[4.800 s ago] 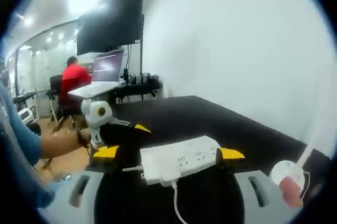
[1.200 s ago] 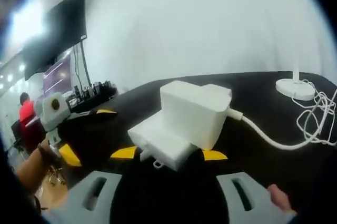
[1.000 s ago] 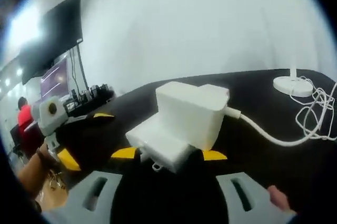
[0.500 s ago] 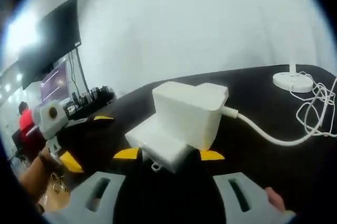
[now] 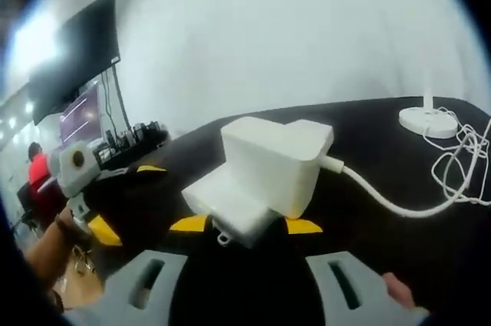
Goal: Insert the desk lamp plug into the socket, turn on the power strip switch, turn on the lamp switch, then turn off the lamp switch, turn off the power strip switch, and remove the plug from the socket.
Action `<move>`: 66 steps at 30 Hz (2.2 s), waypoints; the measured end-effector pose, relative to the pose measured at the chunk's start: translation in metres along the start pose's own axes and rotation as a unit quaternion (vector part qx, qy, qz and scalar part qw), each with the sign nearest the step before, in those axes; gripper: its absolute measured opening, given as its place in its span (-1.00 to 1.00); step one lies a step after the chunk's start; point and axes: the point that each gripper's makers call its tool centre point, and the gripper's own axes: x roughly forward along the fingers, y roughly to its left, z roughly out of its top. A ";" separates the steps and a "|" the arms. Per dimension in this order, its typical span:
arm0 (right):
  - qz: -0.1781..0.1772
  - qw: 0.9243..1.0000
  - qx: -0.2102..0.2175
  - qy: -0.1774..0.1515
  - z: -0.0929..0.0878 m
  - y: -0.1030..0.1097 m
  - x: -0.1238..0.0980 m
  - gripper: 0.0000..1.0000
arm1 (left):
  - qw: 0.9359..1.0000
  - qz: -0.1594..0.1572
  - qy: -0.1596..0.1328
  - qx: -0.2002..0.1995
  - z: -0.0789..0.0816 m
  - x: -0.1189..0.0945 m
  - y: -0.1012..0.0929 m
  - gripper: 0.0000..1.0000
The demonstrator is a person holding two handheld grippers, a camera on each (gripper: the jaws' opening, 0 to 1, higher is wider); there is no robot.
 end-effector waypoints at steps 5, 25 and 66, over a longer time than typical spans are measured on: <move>0.032 0.999 0.004 0.016 0.001 -0.004 0.000 -0.33 | 1.000 0.001 0.000 0.001 0.000 0.000 0.001 0.48; 0.107 0.992 -0.022 0.063 0.010 -0.002 0.010 -0.34 | 1.000 0.008 0.008 0.003 -0.002 -0.002 0.002 0.45; 0.190 0.980 -0.028 0.057 0.025 0.002 -0.072 -0.35 | 1.000 0.027 -0.001 -0.005 -0.001 -0.004 0.010 0.40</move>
